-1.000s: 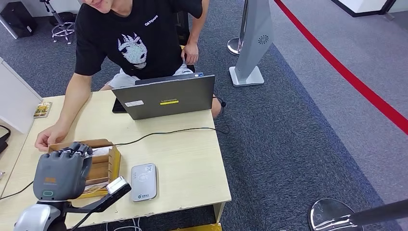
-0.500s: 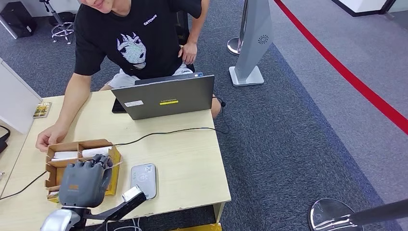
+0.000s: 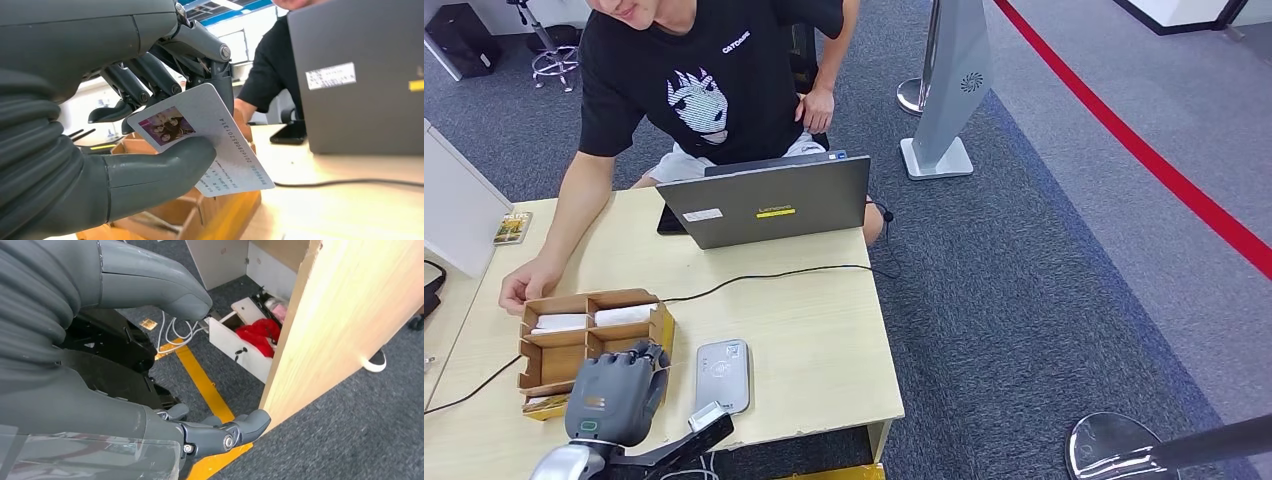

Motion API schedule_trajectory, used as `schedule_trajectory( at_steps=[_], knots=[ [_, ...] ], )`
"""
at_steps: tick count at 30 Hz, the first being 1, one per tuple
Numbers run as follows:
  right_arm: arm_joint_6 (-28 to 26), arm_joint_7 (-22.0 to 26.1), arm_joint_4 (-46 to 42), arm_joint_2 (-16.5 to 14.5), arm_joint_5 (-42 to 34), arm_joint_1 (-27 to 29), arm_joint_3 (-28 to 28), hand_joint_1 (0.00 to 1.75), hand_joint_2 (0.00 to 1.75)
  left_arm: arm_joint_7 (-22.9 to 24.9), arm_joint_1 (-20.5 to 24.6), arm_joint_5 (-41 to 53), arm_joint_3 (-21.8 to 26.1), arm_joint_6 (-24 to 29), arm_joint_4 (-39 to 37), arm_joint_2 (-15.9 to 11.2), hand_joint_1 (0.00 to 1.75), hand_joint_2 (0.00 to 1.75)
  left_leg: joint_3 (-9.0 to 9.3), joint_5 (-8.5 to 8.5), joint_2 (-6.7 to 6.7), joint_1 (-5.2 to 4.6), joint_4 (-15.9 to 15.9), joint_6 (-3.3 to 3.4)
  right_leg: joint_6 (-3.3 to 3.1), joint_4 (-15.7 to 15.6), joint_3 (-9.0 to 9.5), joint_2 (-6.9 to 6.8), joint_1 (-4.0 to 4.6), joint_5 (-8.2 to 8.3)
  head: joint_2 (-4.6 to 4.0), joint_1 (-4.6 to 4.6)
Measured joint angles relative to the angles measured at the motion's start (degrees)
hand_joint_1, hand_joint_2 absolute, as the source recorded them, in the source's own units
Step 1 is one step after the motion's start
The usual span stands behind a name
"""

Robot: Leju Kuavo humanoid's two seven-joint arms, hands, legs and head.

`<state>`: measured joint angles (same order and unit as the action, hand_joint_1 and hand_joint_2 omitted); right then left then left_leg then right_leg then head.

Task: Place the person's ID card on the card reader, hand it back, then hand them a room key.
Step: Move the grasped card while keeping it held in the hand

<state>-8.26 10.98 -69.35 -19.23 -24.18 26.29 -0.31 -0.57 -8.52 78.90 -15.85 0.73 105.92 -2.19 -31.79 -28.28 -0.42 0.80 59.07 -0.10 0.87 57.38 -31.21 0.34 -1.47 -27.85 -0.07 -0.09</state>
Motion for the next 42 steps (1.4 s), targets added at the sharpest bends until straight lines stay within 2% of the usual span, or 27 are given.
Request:
schedule_trajectory(
  at_steps=[5, 12, 19, 34, 37, 40, 42],
  knots=[
    [0.35, -0.02, -0.01, -0.01, 0.30, 0.05, 0.07, 0.00, 1.75, -2.10, 0.28, 0.26, -0.85, 2.89, -2.99, -0.91, 1.75, 1.75, 0.00, 0.00, 0.00, 0.00, 0.00, 0.00, 0.00, 0.00, -0.02, 0.00, 0.00, 0.00, 0.00, 0.00],
    [-4.27, -1.28, -2.34, 0.31, -1.62, 1.19, 2.20, 0.00, 1.75, -2.79, 2.18, 0.17, -1.22, 2.73, -5.49, -0.91, 1.75, 1.75, -0.01, 0.00, 0.00, -0.01, 0.00, 0.00, 0.00, 0.00, -0.01, 0.00, -0.01, 0.01, 0.00, 0.01],
    [-3.43, 4.57, 2.77, 0.98, -4.64, -1.91, 3.33, 0.00, 1.75, -3.58, 3.82, -0.06, -1.22, 2.78, -9.14, -0.30, 1.75, 1.75, 0.00, 0.04, -0.01, 0.00, 0.00, 0.01, 0.01, 0.00, 0.02, -0.01, 0.00, 0.04, 0.00, 0.02],
    [-4.25, 4.78, 5.86, 1.52, -4.69, -3.50, 4.46, 0.00, 1.75, -4.16, 4.05, -0.06, -1.22, 2.26, -14.47, -0.02, 1.75, 1.75, -0.02, 0.05, -0.01, -0.01, 0.00, 0.00, 0.02, 0.00, 0.00, -0.01, 0.00, 0.04, 0.00, 0.02],
    [-4.46, 3.70, 5.60, 1.53, -4.28, -3.19, 4.47, 0.00, 1.75, -4.31, 4.09, -0.06, -1.23, 2.13, -14.92, -0.03, 1.75, 1.75, 0.00, 0.05, -0.02, -0.01, 0.00, 0.00, 0.02, 0.00, 0.02, -0.02, -0.01, 0.04, 0.00, 0.02],
    [-5.30, -0.26, 1.89, 1.53, -2.65, -0.80, 4.90, 0.00, 1.75, -4.61, 4.06, 0.05, -1.46, 1.85, -15.11, -0.08, 1.75, 1.75, -0.01, 0.05, -0.08, -0.02, 0.00, 0.00, 0.02, 0.00, 0.03, -0.08, -0.01, 0.04, 0.00, 0.02],
    [-5.06, -0.44, 0.48, 1.53, -2.74, -0.10, 5.21, 0.00, 1.75, -4.28, 4.16, 0.88, -1.69, 2.18, -15.16, -0.12, 1.75, 1.75, -0.02, 0.05, -0.09, -0.01, 0.00, 0.00, 0.02, 0.00, 0.03, -0.07, 0.00, 0.04, 0.00, 0.01]
  ],
)
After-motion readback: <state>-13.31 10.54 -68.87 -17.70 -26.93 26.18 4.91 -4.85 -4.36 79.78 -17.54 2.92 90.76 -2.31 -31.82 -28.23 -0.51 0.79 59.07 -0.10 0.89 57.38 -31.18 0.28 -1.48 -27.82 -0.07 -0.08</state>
